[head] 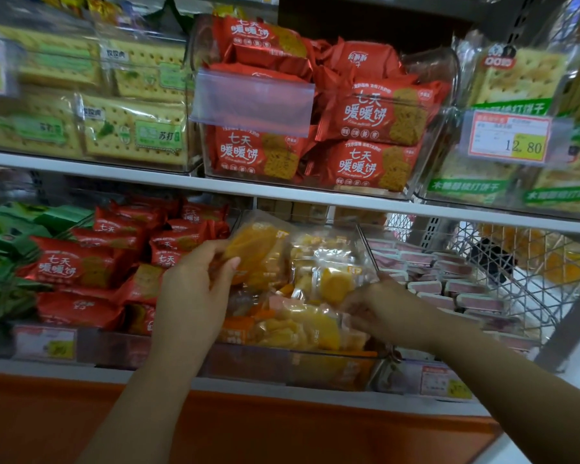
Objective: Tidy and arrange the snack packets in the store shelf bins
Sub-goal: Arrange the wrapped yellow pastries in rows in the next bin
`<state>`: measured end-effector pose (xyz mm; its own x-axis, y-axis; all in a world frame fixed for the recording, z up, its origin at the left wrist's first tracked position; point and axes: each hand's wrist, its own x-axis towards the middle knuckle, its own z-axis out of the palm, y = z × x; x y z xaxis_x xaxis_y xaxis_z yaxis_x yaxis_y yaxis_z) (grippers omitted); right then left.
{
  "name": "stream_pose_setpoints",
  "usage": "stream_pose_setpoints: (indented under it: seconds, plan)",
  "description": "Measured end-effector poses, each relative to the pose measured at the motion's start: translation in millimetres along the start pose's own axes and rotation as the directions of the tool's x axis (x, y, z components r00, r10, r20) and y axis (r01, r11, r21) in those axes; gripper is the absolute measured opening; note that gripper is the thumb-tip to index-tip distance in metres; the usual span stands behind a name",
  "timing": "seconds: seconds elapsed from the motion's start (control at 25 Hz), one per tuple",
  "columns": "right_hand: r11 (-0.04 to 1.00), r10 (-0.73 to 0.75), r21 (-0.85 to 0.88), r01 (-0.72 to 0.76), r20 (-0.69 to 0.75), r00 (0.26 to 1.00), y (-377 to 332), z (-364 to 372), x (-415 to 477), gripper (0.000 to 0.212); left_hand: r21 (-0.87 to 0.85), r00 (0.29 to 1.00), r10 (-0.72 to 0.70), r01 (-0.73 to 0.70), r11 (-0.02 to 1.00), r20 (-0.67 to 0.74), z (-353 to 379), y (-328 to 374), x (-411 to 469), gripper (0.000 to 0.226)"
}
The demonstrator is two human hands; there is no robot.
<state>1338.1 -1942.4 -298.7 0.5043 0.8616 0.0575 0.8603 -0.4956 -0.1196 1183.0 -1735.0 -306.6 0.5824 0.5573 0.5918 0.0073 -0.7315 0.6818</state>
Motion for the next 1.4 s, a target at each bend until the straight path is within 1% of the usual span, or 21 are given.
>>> stream_pose_setpoints:
  seconds: [0.16, 0.24, 0.32, 0.36, 0.4, 0.44, 0.52, 0.6, 0.68, 0.72, 0.76, 0.8, 0.84, 0.88, 0.96, 1.0, 1.08, 1.16, 1.2, 1.32, 1.4]
  plan:
    - [0.995, -0.094, 0.009, 0.095, -0.084, 0.992, -6, 3, -20, 0.023, -0.101, 0.996, -0.083, 0.080, 0.992, -0.033, -1, -8, 6, 0.022]
    - [0.990, -0.138, -0.022, 0.137, -0.019, 0.990, -5, -1, -25, 0.022, -0.180, 0.991, -0.136, 0.133, 0.975, -0.008, 1, -8, 7, 0.018]
    - [0.989, -0.116, -0.085, 0.124, 0.094, 0.989, -8, -16, -19, 0.027, -0.226, 0.986, -0.168, 0.169, 0.959, 0.022, 4, -7, 7, 0.015]
    - [0.991, -0.094, -0.087, 0.102, 0.100, 0.991, -10, -23, -13, 0.031, -0.241, 0.984, -0.173, 0.176, 0.954, 0.033, 5, -7, 7, 0.015]
    - [0.995, -0.081, -0.057, 0.084, 0.054, 0.995, -14, -29, -5, 0.034, -0.253, 0.984, -0.174, 0.180, 0.951, 0.048, 7, -8, 8, 0.015]
    - [0.998, -0.065, -0.002, 0.065, -0.019, 0.998, -19, -33, 4, 0.038, -0.257, 0.983, -0.170, 0.182, 0.949, 0.069, 8, -8, 8, 0.016]
    - [0.981, -0.008, 0.189, 0.039, -0.160, 0.987, -33, -31, 21, 0.053, -0.249, 0.981, -0.143, 0.172, 0.953, 0.132, 9, -8, 9, 0.018]
    - [0.904, 0.055, 0.423, 0.061, -0.256, 0.965, -47, -23, 39, 0.065, -0.266, 0.977, -0.110, 0.156, 0.951, 0.180, 10, -8, 11, 0.020]
    - [0.792, 0.130, 0.602, 0.105, -0.333, 0.934, -56, -20, 53, 0.064, -0.295, 0.975, -0.096, 0.153, 0.943, 0.200, 7, -9, 15, 0.022]
    - [0.755, 0.158, 0.646, 0.118, -0.353, 0.922, -57, -20, 57, 0.059, -0.292, 0.973, -0.086, 0.147, 0.945, 0.214, 6, -10, 17, 0.023]
    - [0.754, 0.160, 0.645, 0.128, -0.369, 0.915, -58, -18, 61, 0.050, -0.285, 0.969, -0.077, 0.144, 0.948, 0.234, 5, -12, 19, 0.024]
    - [0.781, 0.142, 0.608, 0.139, -0.390, 0.910, -59, -15, 63, 0.037, -0.274, 0.964, -0.070, 0.142, 0.951, 0.256, 6, -14, 20, 0.023]
    - [0.831, 0.114, 0.536, 0.148, -0.426, 0.898, -58, -10, 64, 0.024, -0.258, 0.960, -0.066, 0.139, 0.956, 0.272, 7, -16, 22, 0.022]
    - [0.889, 0.078, 0.428, 0.164, -0.495, 0.866, -56, -7, 65, 0.015, -0.234, 0.960, -0.065, 0.131, 0.963, 0.272, 8, -18, 23, 0.024]
    - [0.956, -0.009, 0.218, 0.197, -0.648, 0.762, -47, -1, 67, 0.012, -0.189, 0.977, -0.076, 0.114, 0.975, 0.200, 10, -26, 28, 0.031]
    - [0.965, -0.028, 0.175, 0.196, -0.672, 0.740, -42, 2, 68, 0.012, -0.179, 0.985, -0.095, 0.120, 0.976, 0.142, 9, -30, 31, 0.032]
    - [0.970, -0.025, 0.174, 0.173, -0.631, 0.775, -38, 4, 69, 0.012, -0.175, 0.988, -0.146, 0.154, 0.972, 0.057, 4, -37, 36, 0.030]
    - [0.979, -0.022, 0.155, 0.130, -0.558, 0.830, -38, 11, 74, 0.015, -0.142, 0.982, -0.181, 0.187, 0.972, 0.052, 0, -42, 38, 0.028]
    - [0.982, -0.017, 0.148, 0.115, -0.540, 0.841, -38, 12, 79, 0.017, -0.113, 0.981, -0.183, 0.189, 0.975, 0.059, 0, -44, 37, 0.027]
    - [0.984, 0.013, 0.162, 0.074, -0.481, 0.876, -35, 11, 98, 0.020, -0.028, 0.987, -0.148, 0.150, 0.988, 0.059, -2, -44, 33, 0.027]
    - [0.997, -0.002, 0.069, 0.032, -0.406, 0.914, -35, 13, 110, 0.021, 0.038, 0.992, -0.104, 0.101, 0.994, 0.070, -2, -46, 32, 0.027]
